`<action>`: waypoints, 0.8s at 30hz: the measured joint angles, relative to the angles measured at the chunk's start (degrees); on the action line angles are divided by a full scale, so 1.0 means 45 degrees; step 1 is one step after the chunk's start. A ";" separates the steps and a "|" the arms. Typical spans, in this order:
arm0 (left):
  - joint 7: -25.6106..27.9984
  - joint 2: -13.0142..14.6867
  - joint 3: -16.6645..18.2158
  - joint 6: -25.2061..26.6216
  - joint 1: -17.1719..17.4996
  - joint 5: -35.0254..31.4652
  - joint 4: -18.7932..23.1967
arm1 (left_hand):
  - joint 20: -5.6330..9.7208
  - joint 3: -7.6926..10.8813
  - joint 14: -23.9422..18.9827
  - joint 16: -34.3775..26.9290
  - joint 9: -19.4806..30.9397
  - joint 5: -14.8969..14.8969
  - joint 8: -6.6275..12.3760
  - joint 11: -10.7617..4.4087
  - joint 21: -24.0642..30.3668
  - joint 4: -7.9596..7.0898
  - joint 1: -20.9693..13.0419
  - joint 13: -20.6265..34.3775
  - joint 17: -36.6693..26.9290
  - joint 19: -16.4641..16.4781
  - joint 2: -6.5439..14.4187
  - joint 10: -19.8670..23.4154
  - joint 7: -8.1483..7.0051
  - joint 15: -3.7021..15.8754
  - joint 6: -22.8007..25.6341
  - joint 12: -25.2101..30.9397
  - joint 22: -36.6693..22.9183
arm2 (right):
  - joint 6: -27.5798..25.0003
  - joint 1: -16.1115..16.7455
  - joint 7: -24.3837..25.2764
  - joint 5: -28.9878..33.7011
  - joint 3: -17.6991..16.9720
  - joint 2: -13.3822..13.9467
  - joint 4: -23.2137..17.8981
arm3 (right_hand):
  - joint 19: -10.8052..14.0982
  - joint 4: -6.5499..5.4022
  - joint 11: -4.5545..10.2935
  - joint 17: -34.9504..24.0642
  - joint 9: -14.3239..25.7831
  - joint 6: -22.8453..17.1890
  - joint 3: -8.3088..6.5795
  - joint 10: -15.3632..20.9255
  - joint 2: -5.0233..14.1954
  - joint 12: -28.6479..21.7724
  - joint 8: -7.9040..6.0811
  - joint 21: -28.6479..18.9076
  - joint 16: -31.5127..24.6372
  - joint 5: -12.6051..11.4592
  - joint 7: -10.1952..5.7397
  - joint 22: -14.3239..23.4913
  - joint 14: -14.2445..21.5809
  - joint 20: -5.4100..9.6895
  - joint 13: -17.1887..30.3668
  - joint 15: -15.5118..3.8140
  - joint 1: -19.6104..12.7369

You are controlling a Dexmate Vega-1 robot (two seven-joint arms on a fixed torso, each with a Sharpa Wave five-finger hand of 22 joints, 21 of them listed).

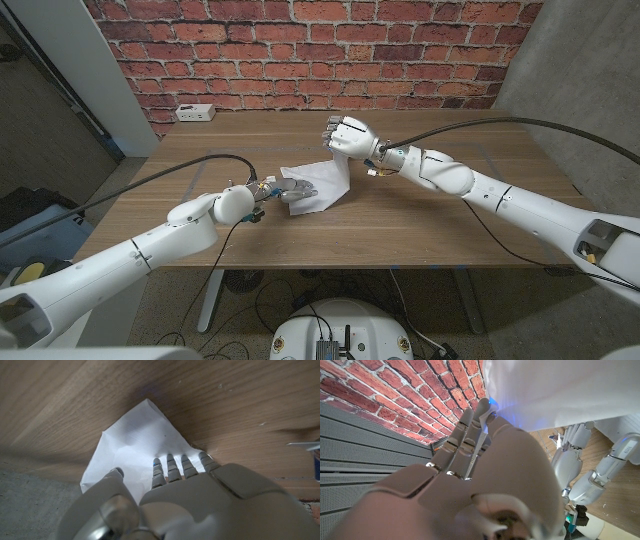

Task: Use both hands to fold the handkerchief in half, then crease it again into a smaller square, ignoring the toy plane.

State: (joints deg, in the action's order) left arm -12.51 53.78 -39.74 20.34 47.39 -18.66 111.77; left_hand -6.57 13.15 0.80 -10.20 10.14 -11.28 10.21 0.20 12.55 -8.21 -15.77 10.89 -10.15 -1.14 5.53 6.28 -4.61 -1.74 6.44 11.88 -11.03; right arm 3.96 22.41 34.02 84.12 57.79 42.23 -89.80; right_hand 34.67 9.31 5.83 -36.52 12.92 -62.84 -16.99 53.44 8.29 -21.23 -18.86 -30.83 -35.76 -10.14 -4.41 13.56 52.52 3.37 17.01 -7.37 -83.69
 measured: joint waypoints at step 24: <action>-0.0151 -0.0190 -0.0130 -0.0265 -0.0393 0.0120 -0.0650 | 0.0000 -0.0068 0.0000 0.0000 0.0000 0.0000 0.0000 0.0023 0.0005 0.0068 -0.0001 0.0000 0.0065 -0.0001 0.0000 -0.0026 0.0000 0.0000 0.0000 0.0000 -0.0007 | 0.0783 -0.0790 0.1386 0.0283 0.0777 -0.0557 0.0507 | -0.0135 0.0000 0.0049 -0.0172 -0.0002 0.0048 0.0000 -0.0051 -0.0001 0.0135 0.0060 -0.0295 0.0186 0.0001 -0.0047 -0.0059 0.0114 0.0002 0.0033 -0.0022 0.0002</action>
State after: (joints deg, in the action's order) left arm -13.19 52.93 -40.33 19.15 45.62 -18.12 108.84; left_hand -6.57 12.84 0.80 -10.20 10.14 -11.28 10.21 0.31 12.57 -7.90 -15.77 10.89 -9.86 -1.14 5.53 6.16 -4.61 -1.74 6.44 11.87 -11.06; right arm 7.48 18.85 40.26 85.40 61.29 39.72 -87.51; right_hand 34.06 9.31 6.05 -37.29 12.91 -62.62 -16.99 53.21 8.28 -20.63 -18.59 -32.16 -34.92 -10.14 -4.62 13.30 53.03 3.38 17.17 -7.47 -83.68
